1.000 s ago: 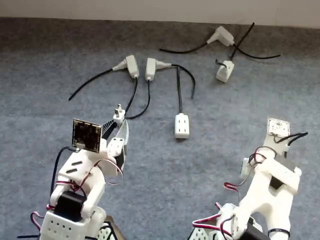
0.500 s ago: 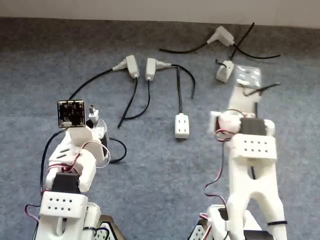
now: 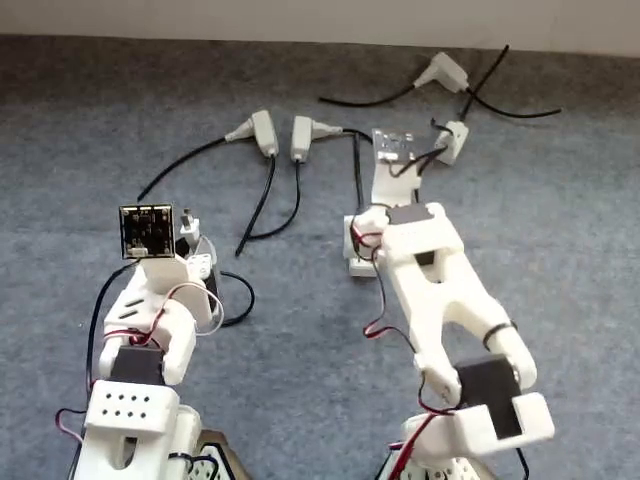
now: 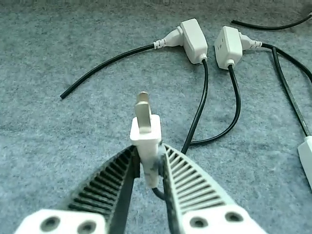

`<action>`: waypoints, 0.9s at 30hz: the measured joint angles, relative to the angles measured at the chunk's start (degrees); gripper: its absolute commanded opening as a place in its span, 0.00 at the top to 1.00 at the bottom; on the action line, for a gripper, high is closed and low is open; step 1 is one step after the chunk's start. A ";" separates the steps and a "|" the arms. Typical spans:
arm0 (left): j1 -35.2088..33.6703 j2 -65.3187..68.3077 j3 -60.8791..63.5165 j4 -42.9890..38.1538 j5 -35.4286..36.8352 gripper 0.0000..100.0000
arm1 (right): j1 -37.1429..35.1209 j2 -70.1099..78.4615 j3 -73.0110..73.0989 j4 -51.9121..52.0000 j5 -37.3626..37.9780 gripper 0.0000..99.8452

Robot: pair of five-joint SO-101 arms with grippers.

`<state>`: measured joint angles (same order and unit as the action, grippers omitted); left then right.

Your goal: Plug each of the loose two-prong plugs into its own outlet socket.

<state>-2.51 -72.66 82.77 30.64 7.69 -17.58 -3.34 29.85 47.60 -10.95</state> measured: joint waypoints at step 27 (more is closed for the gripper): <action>0.00 0.00 2.20 -3.16 0.00 0.99 | -2.46 12.92 -7.56 -0.70 0.70 0.90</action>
<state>-2.51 -72.66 84.97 27.47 7.69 -20.04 9.58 22.29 46.90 -10.24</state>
